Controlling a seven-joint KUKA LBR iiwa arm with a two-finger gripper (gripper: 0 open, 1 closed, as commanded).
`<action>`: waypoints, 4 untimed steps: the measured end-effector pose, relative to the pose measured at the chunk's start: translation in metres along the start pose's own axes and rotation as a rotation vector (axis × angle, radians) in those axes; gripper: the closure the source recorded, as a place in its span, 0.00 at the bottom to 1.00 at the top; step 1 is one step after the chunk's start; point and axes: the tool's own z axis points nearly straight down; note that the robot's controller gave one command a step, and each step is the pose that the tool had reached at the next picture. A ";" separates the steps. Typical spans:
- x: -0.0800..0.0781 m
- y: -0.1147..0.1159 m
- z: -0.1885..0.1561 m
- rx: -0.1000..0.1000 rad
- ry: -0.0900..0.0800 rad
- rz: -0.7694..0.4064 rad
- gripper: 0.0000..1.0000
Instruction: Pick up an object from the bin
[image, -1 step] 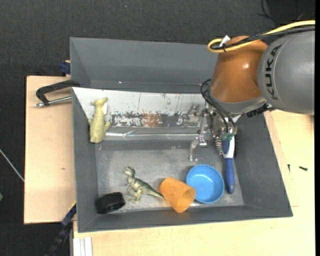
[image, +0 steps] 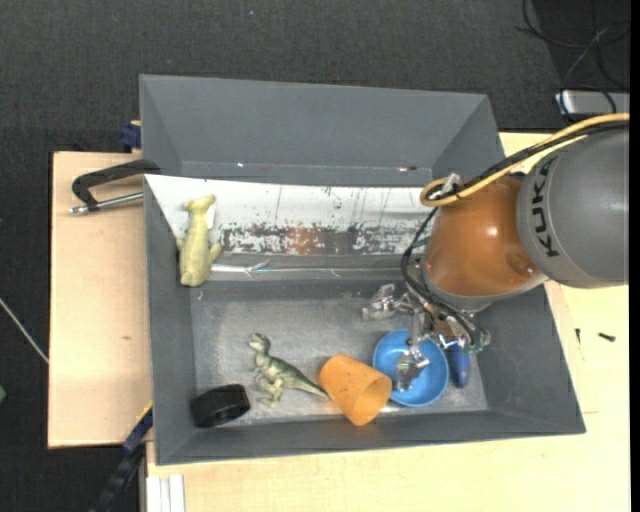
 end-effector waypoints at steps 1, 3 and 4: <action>-0.002 -0.003 -0.003 0.006 -0.007 0.000 1.00; -0.002 -0.002 -0.003 0.005 -0.007 -0.001 1.00; -0.010 -0.002 -0.161 0.003 -0.005 0.045 1.00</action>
Offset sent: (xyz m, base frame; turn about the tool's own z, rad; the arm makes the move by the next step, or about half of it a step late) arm 0.0000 0.0000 0.0000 0.0000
